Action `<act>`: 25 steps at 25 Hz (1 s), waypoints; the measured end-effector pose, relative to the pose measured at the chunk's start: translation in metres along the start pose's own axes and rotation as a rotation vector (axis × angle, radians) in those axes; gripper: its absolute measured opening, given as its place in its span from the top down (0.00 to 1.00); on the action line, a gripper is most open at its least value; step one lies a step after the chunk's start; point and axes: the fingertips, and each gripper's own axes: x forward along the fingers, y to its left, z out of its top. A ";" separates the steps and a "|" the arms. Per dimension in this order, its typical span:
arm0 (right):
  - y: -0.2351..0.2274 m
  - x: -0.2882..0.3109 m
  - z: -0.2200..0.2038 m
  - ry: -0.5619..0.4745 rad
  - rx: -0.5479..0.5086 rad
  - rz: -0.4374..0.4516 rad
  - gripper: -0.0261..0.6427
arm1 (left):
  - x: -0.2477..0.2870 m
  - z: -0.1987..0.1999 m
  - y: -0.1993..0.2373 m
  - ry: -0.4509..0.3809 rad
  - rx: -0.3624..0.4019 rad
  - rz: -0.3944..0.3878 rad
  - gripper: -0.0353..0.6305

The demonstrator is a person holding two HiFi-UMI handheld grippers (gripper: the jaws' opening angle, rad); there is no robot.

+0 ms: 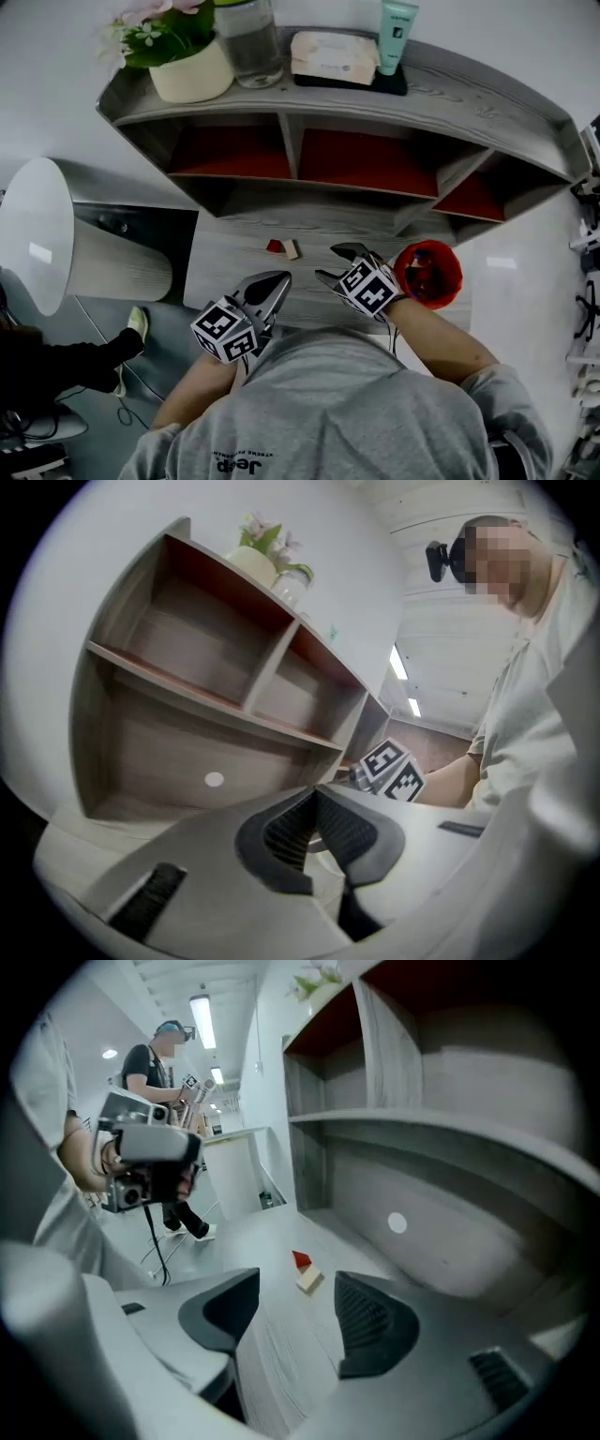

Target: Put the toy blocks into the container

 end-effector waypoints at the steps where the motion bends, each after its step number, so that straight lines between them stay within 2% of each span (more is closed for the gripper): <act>1: 0.000 0.025 -0.001 0.022 0.023 -0.002 0.56 | -0.012 0.000 0.017 0.007 -0.002 0.011 0.93; 6: -0.003 0.136 -0.012 0.144 0.112 -0.036 0.56 | -0.064 -0.008 0.088 0.045 -0.028 0.060 0.93; 12: -0.010 0.220 -0.059 0.307 0.166 -0.117 0.55 | -0.107 -0.023 0.135 0.061 -0.083 0.105 0.93; 15: -0.017 0.232 -0.061 0.318 0.228 -0.165 0.55 | -0.120 -0.031 0.146 0.068 -0.111 0.120 0.93; 19: -0.014 0.241 -0.065 0.314 0.211 -0.153 0.55 | -0.130 -0.038 0.156 0.071 -0.134 0.133 0.93; 20: -0.013 0.239 -0.064 0.313 0.203 -0.155 0.57 | -0.130 -0.038 0.156 0.071 -0.137 0.133 0.93; 21: -0.011 0.236 -0.063 0.316 0.193 -0.157 0.67 | -0.129 -0.039 0.155 0.071 -0.138 0.131 0.93; 22: -0.009 0.235 -0.064 0.324 0.178 -0.155 0.72 | -0.128 -0.039 0.153 0.070 -0.136 0.127 0.93; 25: -0.003 0.228 -0.065 0.323 0.145 -0.130 0.73 | -0.120 -0.034 0.145 0.066 -0.124 0.115 0.93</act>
